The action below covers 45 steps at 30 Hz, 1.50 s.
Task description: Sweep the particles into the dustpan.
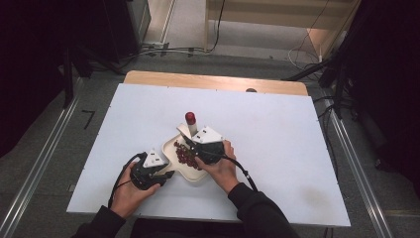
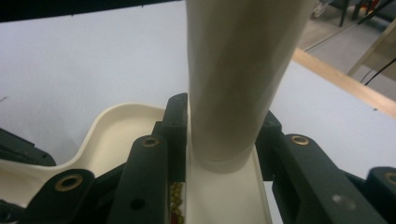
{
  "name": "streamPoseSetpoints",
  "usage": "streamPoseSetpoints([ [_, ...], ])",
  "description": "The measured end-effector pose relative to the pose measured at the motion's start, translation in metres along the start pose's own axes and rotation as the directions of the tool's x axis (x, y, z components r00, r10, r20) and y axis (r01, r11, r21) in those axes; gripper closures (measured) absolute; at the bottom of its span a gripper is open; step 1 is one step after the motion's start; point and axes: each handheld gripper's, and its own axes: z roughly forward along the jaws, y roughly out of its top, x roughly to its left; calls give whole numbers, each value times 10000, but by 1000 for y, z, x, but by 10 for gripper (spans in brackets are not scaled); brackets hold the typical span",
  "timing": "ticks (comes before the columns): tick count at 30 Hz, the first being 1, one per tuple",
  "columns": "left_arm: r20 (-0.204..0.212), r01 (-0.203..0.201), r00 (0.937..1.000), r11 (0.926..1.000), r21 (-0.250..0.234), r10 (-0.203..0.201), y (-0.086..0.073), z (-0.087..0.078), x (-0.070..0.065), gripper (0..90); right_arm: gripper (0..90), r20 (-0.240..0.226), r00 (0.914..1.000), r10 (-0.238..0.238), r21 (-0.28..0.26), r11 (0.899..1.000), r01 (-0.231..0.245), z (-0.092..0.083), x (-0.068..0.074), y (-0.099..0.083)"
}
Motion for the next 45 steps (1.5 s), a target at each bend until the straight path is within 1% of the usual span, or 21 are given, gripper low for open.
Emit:
streamPoseSetpoints([
  [2,-31,-13,10000,10000,-3,13,0,0,0,672,644,137,9997,193,-22,9998,-192,-2,-3,1],
  [3,-53,-26,10000,10000,17,26,0,0,0,672,644,201,9996,210,-51,9998,-209,-3,-6,0],
  [9,-269,79,9996,10000,-37,-80,-1,-1,4,671,643,464,9947,920,-140,9957,-914,-6,-23,-3],
  [13,-335,176,9993,9998,-95,-179,-2,0,6,671,643,546,9926,1088,-91,9941,-1085,-6,-29,-6],
  [17,-493,248,9985,9996,-142,-254,-3,0,8,671,644,555,9898,1309,-104,9914,-1306,-8,-32,-7],
  [22,-709,361,9968,9992,-182,-373,-5,1,8,671,643,640,9891,1323,-123,9912,-1318,-10,-36,-9],
  [25,-800,469,9956,9986,-261,-489,-6,2,9,671,643,664,9870,1465,-105,9892,-1462,-11,-39,-11],
  [26,-846,464,9953,9987,-224,-482,-6,1,10,670,643,680,9875,1420,-155,9899,-1413,-12,-40,-11],
  [28,-835,532,9950,9982,-278,-553,-7,2,11,670,643,688,9866,1479,-149,9890,-1472,-13,-42,-12],
  [38,-966,544,9937,9981,-298,-571,-7,3,11,670,643,850,9818,1700,-118,9854,-1697,-21,-52,-19],
  [45,-1067,595,9923,9975,-388,-633,-8,3,10,670,643,862,9795,1820,-160,9833,-1813,-26,-56,-21],
])
